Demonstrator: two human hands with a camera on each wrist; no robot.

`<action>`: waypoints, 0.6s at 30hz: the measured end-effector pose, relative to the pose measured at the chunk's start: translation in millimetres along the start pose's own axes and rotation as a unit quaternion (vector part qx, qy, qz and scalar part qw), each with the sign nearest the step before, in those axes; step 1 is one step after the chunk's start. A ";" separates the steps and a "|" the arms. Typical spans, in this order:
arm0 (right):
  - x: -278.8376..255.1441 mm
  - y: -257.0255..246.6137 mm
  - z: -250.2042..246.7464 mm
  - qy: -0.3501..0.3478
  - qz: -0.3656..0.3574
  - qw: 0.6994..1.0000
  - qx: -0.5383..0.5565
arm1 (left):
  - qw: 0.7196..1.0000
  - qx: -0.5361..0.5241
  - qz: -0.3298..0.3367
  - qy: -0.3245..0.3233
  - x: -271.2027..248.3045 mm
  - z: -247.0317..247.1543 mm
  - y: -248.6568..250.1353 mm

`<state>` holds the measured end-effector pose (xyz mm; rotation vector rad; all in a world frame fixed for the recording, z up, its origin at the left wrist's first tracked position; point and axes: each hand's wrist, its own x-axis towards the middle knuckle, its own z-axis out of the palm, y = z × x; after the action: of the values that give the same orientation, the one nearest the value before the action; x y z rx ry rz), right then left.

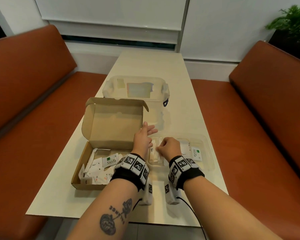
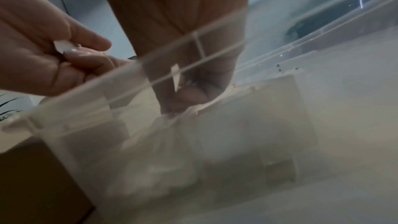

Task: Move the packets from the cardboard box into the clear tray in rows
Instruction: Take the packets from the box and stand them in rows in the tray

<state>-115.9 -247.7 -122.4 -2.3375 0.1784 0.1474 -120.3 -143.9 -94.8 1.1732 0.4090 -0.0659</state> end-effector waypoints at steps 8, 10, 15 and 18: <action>4.5 16.1 -4.0 -0.030 -0.068 0.994 -0.078 | 1.000 0.003 -0.015 -0.012 1.5 -1.1 -0.7; 5.6 19.2 -5.3 -0.042 -0.075 0.992 -0.088 | 1.000 0.004 -0.015 -0.018 1.8 -0.1 -1.4; 5.7 22.3 -6.2 -0.036 -0.114 0.983 -0.137 | 0.999 0.012 -0.010 -0.033 4.2 2.8 -4.9; 4.6 25.7 -6.2 -0.032 -0.140 0.973 -0.183 | 0.997 0.059 0.000 -0.042 4.7 3.0 -7.2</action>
<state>-115.5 -270.4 -136.9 -2.6902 -0.2299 0.1245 -117.0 -148.7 -101.7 1.2814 0.3343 -0.1409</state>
